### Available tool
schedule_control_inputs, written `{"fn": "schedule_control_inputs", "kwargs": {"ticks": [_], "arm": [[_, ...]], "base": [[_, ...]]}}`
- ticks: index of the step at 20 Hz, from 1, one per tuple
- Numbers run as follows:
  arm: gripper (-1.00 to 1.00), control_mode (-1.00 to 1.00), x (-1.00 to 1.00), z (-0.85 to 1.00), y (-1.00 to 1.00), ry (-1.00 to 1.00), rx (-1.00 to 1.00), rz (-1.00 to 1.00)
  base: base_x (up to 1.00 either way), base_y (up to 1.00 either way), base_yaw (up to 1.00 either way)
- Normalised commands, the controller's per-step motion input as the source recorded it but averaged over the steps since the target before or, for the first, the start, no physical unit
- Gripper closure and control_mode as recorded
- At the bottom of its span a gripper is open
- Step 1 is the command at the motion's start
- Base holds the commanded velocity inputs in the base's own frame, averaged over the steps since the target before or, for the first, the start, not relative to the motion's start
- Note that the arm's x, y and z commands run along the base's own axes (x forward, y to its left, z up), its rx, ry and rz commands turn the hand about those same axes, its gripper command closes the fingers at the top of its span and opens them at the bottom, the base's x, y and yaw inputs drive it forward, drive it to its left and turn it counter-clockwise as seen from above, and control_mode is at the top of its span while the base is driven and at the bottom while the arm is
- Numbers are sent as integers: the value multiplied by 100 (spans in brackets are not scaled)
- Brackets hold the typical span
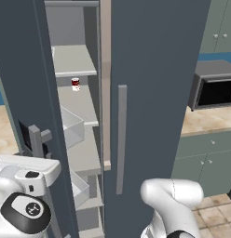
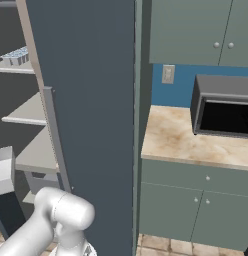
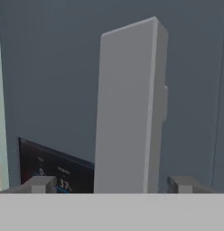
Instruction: Open the freezer door, pick up the ice cube tray from the freezer, and place it on the dining counter.
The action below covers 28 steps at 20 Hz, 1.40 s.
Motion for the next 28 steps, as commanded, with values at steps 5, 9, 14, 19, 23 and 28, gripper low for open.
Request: {"fn": "schedule_control_inputs", "kwargs": {"ticks": [5, 9, 14, 19, 23, 28], "arm": [[-100, -100, -19, 0, 0, 0, 0, 0], [-100, -100, -30, 0, 1, 0, 0, 0], [-100, -100, -32, 12, 0, 0, 0, 0], [-100, -100, -21, 38, -2, 4, 0, 0], [-100, -100, -20, 44, -13, 7, 0, 0], [-100, -100, -24, 27, -48, 5, 0, 5]], "base": [[0, 0, 0], [0, 0, 0], [0, 0, 0], [0, 0, 0], [0, 0, 0], [0, 0, 0]]}}
